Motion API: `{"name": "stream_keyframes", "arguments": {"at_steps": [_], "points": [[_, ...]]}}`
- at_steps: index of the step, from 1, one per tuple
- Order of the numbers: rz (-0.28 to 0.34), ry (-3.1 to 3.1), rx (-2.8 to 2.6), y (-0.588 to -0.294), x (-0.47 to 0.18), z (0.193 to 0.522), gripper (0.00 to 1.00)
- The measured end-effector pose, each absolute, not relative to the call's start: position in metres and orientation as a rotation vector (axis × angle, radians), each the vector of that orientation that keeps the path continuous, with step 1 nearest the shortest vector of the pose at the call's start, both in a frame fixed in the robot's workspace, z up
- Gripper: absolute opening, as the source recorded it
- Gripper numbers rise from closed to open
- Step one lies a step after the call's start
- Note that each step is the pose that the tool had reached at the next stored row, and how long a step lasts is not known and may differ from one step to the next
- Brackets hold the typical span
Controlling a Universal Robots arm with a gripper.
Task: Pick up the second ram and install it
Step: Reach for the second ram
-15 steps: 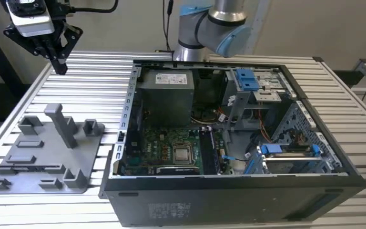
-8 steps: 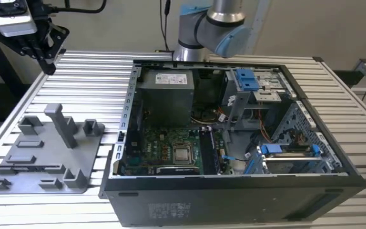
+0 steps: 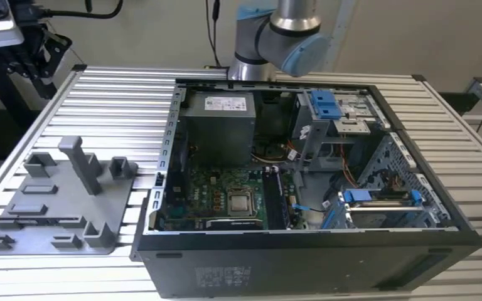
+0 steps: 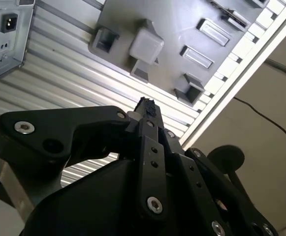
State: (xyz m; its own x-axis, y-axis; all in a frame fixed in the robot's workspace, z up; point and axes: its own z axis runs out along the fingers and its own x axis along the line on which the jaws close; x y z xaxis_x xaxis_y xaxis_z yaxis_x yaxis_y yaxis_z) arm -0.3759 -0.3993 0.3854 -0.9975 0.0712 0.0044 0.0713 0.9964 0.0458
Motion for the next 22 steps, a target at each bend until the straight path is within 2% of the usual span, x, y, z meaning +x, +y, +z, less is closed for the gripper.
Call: {"name": "stream_keyframes", "arguments": {"at_steps": [22], "points": [[-0.072, -3.136, -0.112, -0.400, -0.407, 0.384, 0.11]]}}
